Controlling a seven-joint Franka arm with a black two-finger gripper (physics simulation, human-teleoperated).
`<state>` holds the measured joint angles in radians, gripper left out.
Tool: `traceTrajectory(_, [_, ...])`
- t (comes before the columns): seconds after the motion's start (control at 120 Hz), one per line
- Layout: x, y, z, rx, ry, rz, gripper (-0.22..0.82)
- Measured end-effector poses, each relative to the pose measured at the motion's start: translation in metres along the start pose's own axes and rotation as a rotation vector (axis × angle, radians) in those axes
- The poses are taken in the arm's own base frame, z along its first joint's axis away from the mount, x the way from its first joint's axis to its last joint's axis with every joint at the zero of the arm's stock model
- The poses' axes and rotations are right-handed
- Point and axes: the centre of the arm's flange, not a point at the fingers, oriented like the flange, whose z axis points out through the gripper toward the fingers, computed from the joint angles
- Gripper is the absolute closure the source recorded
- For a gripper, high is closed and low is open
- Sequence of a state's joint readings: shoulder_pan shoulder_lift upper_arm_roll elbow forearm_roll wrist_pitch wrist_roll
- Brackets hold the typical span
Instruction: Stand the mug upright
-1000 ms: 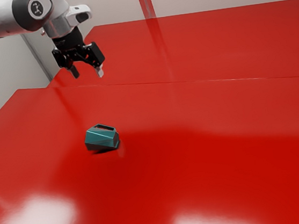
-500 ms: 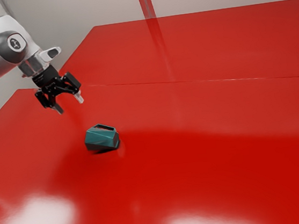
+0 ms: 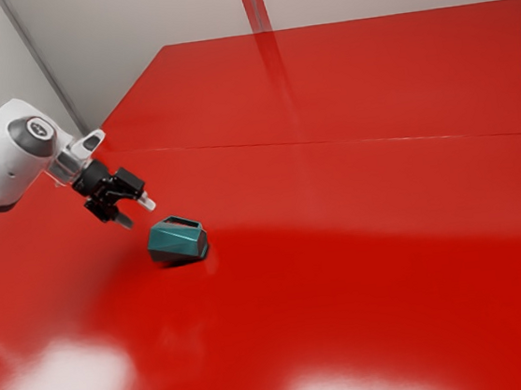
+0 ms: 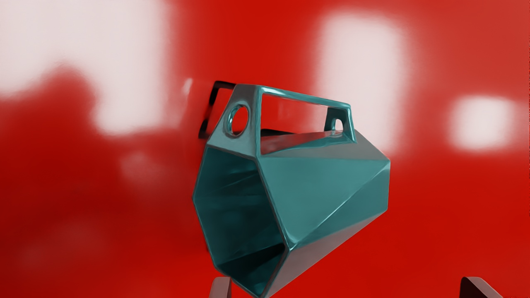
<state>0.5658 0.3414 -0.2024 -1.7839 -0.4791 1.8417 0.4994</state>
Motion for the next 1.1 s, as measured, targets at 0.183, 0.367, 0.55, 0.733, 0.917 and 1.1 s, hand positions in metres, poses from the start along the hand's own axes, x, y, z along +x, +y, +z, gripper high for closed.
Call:
traceTrajectory(0.183, [0.004, -0.016, 0.026, -0.067, 0.005, 0.049, 0.0])
traceTrajectory(0.367, [0.002, -0.023, 0.04, -0.129, 0.021, 0.078, 0.0])
traceTrajectory(0.55, [-0.003, -0.026, 0.056, -0.208, 0.025, 0.087, 0.0])
traceTrajectory(0.733, [-0.008, -0.034, 0.058, -0.26, 0.022, 0.099, 0.2])
traceTrajectory(0.917, [-0.009, -0.029, 0.058, -0.279, 0.018, 0.135, 0.5])
traceTrajectory(1.1, [-0.006, -0.016, 0.053, -0.293, 0.02, 0.184, 0.67])
